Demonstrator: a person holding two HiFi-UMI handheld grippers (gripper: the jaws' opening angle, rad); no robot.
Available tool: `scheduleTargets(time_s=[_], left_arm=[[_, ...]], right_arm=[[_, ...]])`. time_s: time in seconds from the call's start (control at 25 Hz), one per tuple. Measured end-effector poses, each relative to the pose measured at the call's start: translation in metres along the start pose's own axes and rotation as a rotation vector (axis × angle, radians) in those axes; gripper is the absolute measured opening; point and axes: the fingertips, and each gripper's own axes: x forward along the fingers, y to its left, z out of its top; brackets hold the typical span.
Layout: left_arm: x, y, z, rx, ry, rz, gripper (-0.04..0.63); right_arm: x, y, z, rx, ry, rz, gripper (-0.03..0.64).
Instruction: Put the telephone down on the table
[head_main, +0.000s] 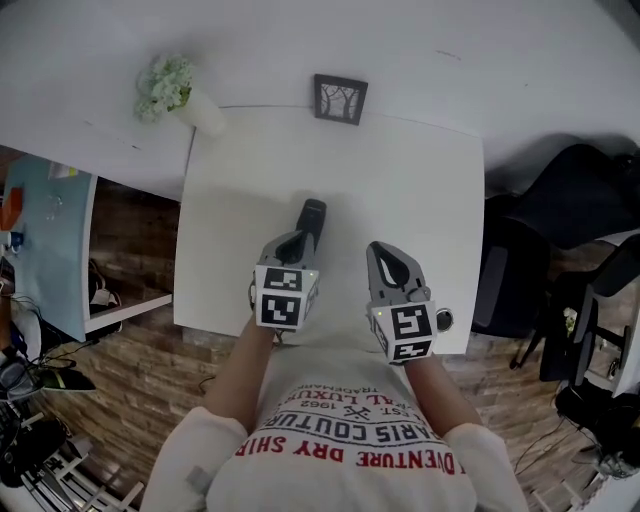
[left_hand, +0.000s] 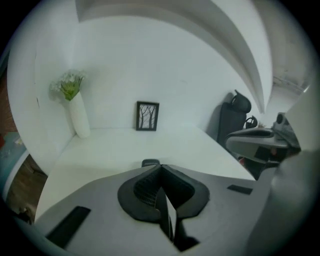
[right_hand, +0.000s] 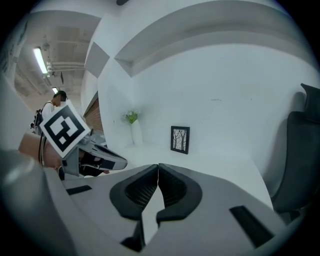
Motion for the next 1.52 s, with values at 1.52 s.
scheduleTargets(time_s=[1.52], left_arm=[[-0.177,-0.049,0.092,0.282,-0.692,-0.092,0.025]], right_arm=[[-0.075,0.052,0.084,-0.053,-0.327,-0.014,0.025]])
